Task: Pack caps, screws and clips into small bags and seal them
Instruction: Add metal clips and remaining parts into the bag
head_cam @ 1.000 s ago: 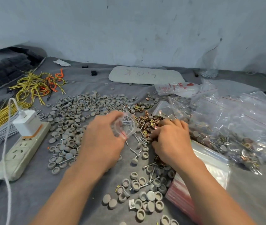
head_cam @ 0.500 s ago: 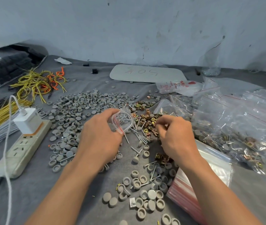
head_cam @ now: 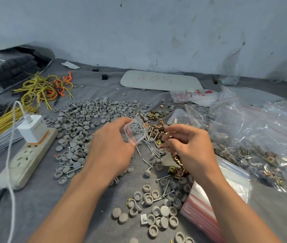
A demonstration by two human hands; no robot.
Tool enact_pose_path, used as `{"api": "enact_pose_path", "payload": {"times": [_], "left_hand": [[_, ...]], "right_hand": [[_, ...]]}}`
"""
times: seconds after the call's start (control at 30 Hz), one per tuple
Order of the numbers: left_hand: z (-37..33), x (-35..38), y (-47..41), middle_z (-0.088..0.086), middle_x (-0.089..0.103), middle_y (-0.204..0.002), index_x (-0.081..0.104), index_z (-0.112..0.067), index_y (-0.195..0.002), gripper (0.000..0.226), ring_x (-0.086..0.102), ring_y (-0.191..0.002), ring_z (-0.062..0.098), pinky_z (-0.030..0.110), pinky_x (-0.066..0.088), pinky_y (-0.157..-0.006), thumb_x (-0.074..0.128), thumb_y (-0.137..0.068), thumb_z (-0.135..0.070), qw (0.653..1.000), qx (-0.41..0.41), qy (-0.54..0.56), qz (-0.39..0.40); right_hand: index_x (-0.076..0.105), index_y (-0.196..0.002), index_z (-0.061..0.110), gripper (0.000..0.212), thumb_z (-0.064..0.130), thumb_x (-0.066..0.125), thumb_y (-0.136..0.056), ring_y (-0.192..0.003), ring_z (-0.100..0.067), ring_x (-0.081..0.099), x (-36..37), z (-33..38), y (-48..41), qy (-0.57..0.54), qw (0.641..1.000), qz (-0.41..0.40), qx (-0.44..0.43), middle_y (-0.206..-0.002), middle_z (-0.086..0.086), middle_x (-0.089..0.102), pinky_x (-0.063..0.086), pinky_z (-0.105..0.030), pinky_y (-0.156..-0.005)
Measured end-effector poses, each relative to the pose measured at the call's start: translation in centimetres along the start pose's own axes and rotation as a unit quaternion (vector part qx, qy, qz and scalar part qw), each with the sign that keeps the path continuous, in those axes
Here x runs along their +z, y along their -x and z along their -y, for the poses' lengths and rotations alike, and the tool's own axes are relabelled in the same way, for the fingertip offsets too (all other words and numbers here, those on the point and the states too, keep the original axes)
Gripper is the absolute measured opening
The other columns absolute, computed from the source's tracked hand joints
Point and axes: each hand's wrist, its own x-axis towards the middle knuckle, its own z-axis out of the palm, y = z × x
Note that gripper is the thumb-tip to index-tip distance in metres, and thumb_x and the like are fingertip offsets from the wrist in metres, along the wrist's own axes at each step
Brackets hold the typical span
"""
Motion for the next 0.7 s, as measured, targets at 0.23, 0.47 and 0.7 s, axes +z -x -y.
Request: {"api": "enact_pose_path", "payload": {"times": [0.23, 0.47, 0.7], "left_hand": [[0.3, 0.0, 0.0, -0.020, 0.063, -0.100, 0.064, -0.042, -0.126, 0.045, 0.057, -0.092, 0.008, 0.026, 0.040, -0.080, 0.079, -0.085, -0.029, 1.000, 0.013, 0.000, -0.010], [0.3, 0.0, -0.1, -0.019, 0.069, -0.098, 0.065, -0.043, -0.118, 0.035, 0.060, -0.089, 0.009, 0.028, 0.043, -0.076, 0.077, -0.087, -0.032, 1.000, 0.020, -0.004, 0.000], [0.0, -0.3, 0.4, -0.015, 0.072, -0.104, 0.065, -0.042, -0.123, 0.039, 0.062, -0.090, 0.011, 0.029, 0.047, -0.079, 0.075, -0.087, -0.032, 0.999, 0.029, -0.011, 0.016]], "right_hand": [[0.072, -0.114, 0.000, 0.028, -0.013, 0.055, -0.095, -0.077, -0.019, 0.074, 1.1, 1.6, 0.9, -0.307, 0.943, 0.080, 0.097, -0.102, -0.017, 0.077, 0.060, -0.024, -0.068], [0.085, -0.086, 0.011, 0.017, 0.016, 0.069, -0.080, -0.062, -0.011, 0.069, 1.4, 2.6, 1.2, -0.362, 0.916, 0.108, 0.137, -0.084, -0.011, 0.077, 0.055, -0.018, -0.055], [0.084, -0.092, 0.009, 0.022, 0.016, 0.064, -0.086, -0.067, -0.013, 0.072, 1.8, 2.3, 1.3, -0.366, 0.911, 0.128, 0.143, -0.093, -0.015, 0.078, 0.057, -0.020, -0.057]]}}
